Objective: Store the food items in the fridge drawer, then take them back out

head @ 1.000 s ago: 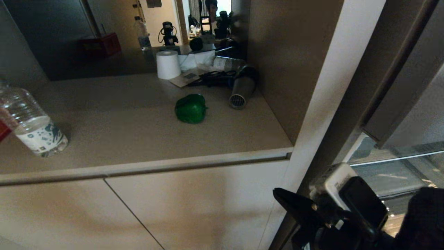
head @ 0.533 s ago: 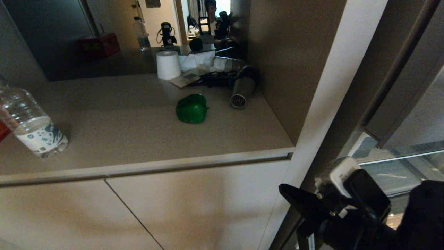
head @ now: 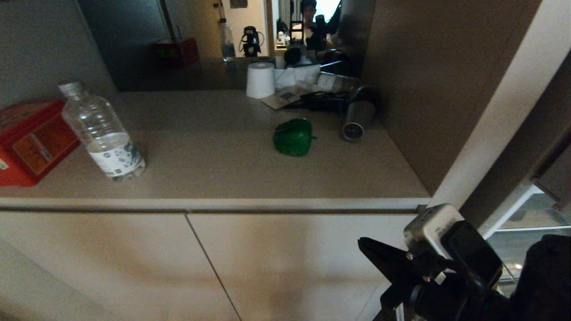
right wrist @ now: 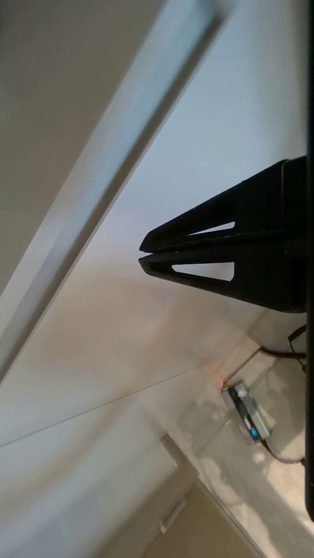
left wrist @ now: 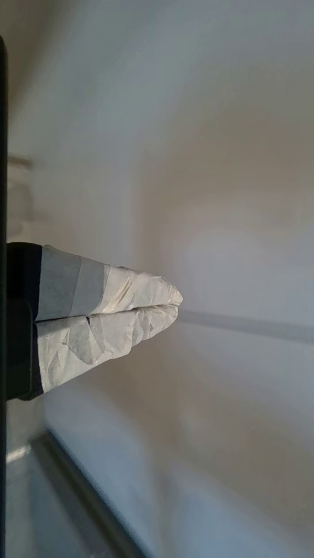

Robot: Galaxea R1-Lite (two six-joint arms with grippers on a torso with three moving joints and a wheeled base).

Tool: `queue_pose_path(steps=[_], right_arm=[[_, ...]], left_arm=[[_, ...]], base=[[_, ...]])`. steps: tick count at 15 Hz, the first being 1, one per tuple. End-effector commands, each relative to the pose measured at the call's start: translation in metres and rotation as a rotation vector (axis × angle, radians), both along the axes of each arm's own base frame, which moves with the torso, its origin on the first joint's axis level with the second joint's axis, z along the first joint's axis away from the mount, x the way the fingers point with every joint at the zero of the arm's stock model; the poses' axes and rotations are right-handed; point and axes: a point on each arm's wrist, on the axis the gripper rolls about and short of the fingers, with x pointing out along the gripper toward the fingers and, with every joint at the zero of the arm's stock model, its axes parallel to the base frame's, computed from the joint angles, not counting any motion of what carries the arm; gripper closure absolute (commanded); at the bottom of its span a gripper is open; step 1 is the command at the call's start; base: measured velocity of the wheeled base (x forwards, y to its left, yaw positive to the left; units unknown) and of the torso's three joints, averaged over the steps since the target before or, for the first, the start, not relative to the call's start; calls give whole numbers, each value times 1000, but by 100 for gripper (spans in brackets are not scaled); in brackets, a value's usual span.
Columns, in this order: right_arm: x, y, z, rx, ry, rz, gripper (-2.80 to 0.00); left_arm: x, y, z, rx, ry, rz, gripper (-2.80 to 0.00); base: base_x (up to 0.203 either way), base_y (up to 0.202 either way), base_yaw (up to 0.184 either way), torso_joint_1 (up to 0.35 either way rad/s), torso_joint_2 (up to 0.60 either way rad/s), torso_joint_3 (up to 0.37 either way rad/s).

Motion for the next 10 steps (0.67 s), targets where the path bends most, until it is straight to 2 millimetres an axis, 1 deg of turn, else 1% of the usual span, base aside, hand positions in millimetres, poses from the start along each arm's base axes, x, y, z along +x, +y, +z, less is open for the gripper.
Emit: queue_pose_path(steps=[1,3,4,6,7,8,10], right_arm=[[0,0,0,-1,-4,-3,0],[1,1,2,9,-7,-5,0],[1,2,6,23,-17,-6,0],[7,5,22,83,-68,-21,0],[13,7,33,114,-99,-44,0],[23,9,46,144,-131,-87,0],[44,16,65,148,-171,-158,0]], left_arm=[[0,0,0,0,1,1,0],[0,0,0,0,1,1,0],[0,0,0,0,1,1,0],[0,0,0,0,1,1,0],[0,0,0,0,1,1,0],[0,0,0,0,1,1,0],[0,0,0,0,1,1,0]], base=[[4,-8,155,2,4,4],[3,-3,97,5,1,2],[0,0,0,0,0,0],[0,0,0,0,0,0],[0,0,0,0,0,0],[0,0,0,0,0,0],[0,0,0,0,0,0]])
